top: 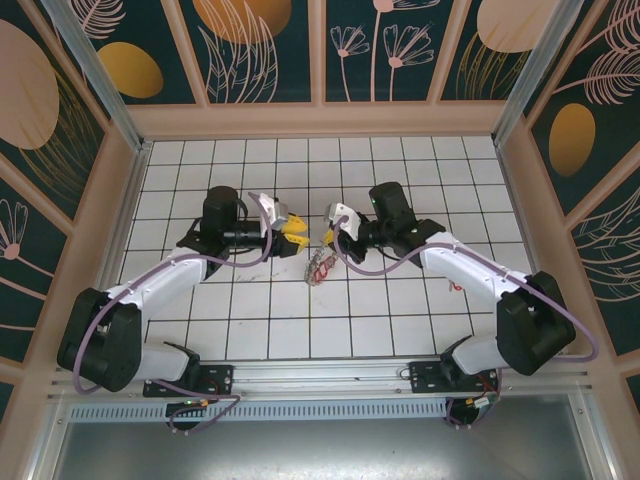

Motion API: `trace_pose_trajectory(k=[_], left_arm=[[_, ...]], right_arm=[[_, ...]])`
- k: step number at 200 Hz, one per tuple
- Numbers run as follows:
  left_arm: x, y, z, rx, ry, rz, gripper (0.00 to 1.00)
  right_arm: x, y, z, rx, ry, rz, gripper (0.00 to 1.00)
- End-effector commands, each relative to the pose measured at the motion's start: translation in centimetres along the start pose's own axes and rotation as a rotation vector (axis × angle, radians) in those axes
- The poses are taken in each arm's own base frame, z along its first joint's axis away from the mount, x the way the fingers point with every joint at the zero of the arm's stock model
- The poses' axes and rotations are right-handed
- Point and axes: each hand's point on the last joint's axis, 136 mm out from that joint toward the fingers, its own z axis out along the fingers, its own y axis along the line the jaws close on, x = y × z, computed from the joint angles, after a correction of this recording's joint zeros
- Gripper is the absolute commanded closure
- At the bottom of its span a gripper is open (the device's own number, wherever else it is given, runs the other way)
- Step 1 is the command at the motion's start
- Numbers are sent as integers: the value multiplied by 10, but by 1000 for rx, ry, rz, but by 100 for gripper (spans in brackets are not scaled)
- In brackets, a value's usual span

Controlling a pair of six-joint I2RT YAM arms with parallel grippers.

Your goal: Put the keys on the keyring

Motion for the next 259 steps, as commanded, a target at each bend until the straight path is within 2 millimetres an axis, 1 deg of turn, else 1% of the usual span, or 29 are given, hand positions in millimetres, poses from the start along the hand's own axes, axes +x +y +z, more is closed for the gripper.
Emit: trace_pose_trajectory(k=[1,17,62,77,96,124,138,160,182,199,239,248,259], left_arm=[[11,-8,4,59,41,71,62],[14,-4,8,61,48,73,62],[14,6,19,76,56,77,64],[15,6,21,82,64,79,64],[19,7,22,76,73,76,64],[19,7,26,71,79,91,64],[19,7,28,69,81,90,66],[26,5,30,77,90,76,68],[29,2,32,90,94,68,75],[30,2,32,86,98,69,78],[31,1,33,95,106,70,100],[30,0,33,106,103,70,100],[29,-1,33,114,98,73,100]], right_arm=[[-26,5,-13,-1,-94,-112,100],[-26,6,-12,-10,-98,-125,100],[-28,6,-8,-52,-89,-148,100],[-27,4,-6,-54,-89,-146,100],[-30,6,-5,-81,-99,-139,100],[-31,9,-5,-96,-114,-143,100],[-32,10,-5,-101,-118,-142,100],[-32,12,-4,-118,-126,-132,100],[-28,12,-3,-118,-124,-126,100],[-28,13,-3,-121,-123,-120,100],[-26,12,-4,-112,-120,-103,100],[-25,12,-3,-108,-116,-99,100],[-21,11,-3,-96,-106,-89,97]])
